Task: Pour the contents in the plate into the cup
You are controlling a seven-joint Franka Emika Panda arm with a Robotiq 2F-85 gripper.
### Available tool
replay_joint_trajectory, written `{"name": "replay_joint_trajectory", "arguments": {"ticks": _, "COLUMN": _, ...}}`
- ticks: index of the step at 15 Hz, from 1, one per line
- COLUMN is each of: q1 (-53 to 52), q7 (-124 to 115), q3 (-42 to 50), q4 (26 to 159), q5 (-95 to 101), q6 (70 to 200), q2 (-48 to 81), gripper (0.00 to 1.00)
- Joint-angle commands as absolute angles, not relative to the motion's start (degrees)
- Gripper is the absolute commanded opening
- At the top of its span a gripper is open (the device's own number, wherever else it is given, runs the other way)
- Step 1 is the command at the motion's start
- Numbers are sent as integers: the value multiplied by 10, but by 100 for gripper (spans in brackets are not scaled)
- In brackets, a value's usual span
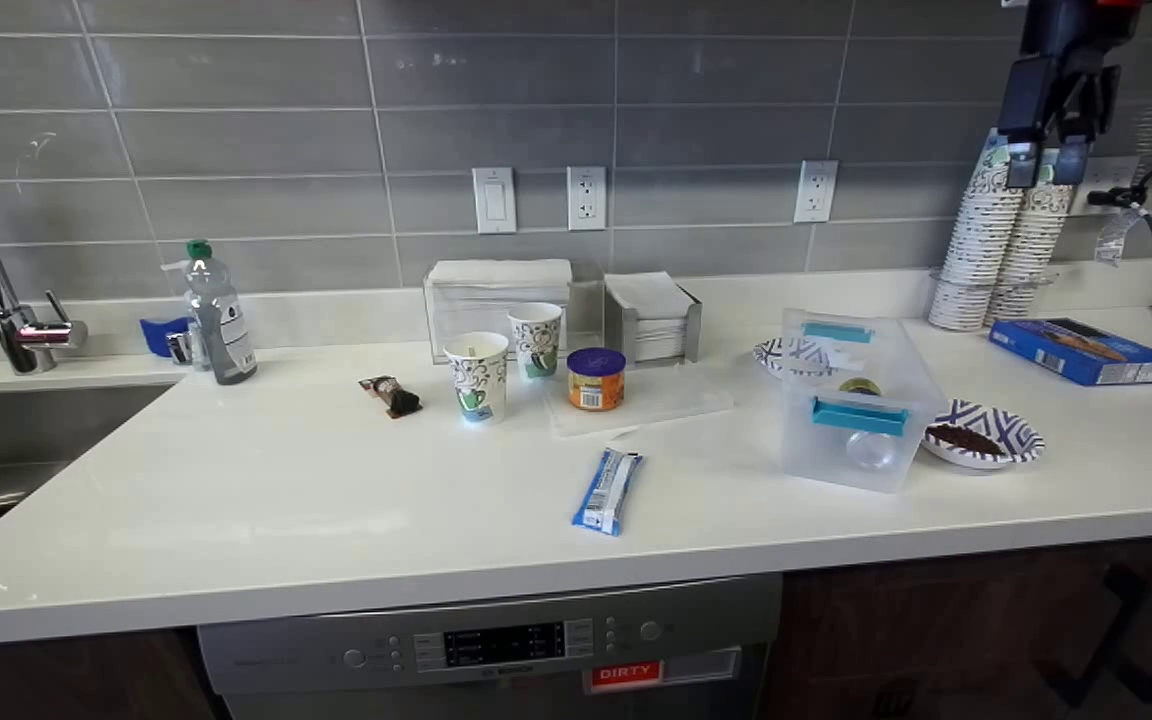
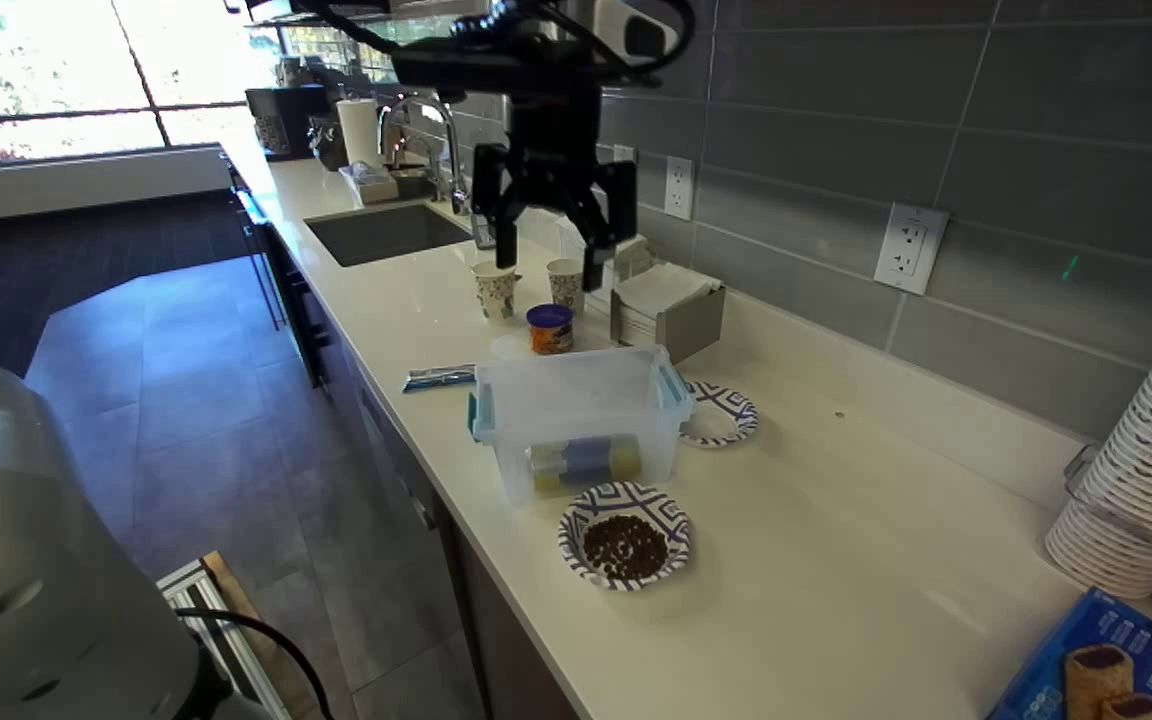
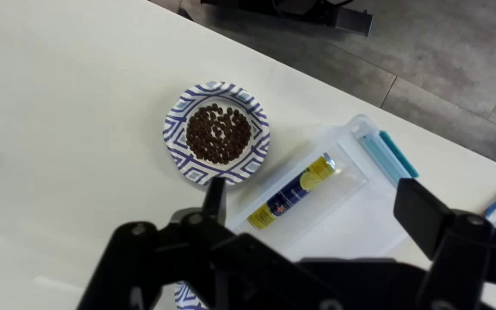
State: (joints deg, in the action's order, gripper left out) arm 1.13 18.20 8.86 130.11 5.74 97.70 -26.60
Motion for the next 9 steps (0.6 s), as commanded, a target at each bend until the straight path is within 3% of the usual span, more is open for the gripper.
{"name": "replay_joint_trajectory", "arguments": {"ticks": 1, "q1": 27, "q7": 271, "q3": 125, "q4": 1311, "q5": 85, "q6": 1004, "q2": -210, "gripper": 100}}
{"name": "replay_joint_trajectory", "arguments": {"ticks": 4, "q1": 43, "q7": 293, "q3": 152, "q4": 1335, "q5": 66, "q6": 1130, "q2": -165, "gripper": 100}}
{"name": "replay_joint_trajectory", "arguments": {"ticks": 5, "q1": 43, "q7": 282, "q3": 135, "q4": 1323, "q5": 74, "q6": 1074, "q2": -191, "gripper": 100}}
{"name": "replay_joint_trajectory", "arguments": {"ticks": 9, "q1": 52, "q7": 287, "q3": 143, "q4": 1330, "q5": 72, "q6": 1124, "q2": -157, "gripper": 100}}
